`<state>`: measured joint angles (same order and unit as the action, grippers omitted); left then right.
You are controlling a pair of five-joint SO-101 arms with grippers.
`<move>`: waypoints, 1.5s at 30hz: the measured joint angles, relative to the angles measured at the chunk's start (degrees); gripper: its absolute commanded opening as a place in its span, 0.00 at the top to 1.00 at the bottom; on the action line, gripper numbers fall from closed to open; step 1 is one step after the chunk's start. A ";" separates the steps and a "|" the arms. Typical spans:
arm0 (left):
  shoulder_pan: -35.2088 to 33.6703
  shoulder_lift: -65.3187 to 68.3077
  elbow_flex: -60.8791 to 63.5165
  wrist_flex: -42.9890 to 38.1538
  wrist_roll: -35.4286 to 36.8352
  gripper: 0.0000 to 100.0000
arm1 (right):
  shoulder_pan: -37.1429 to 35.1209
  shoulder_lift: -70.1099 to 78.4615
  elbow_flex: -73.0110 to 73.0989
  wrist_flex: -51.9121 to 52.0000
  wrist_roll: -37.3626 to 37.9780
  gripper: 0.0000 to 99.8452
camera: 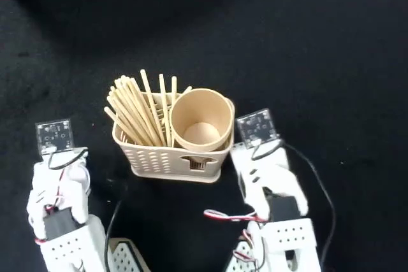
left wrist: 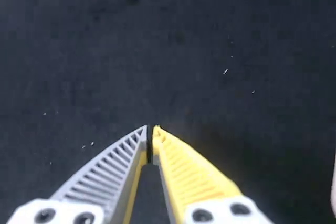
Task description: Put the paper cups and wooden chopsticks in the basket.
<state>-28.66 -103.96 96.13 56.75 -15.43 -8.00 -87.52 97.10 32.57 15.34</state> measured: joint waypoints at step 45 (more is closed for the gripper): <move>10.20 0.00 0.18 16.09 -0.53 0.97 | 6.86 -1.23 0.09 21.63 0.00 0.99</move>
<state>-18.46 -103.96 96.31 72.84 -15.96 -1.14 -88.75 97.19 54.20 15.34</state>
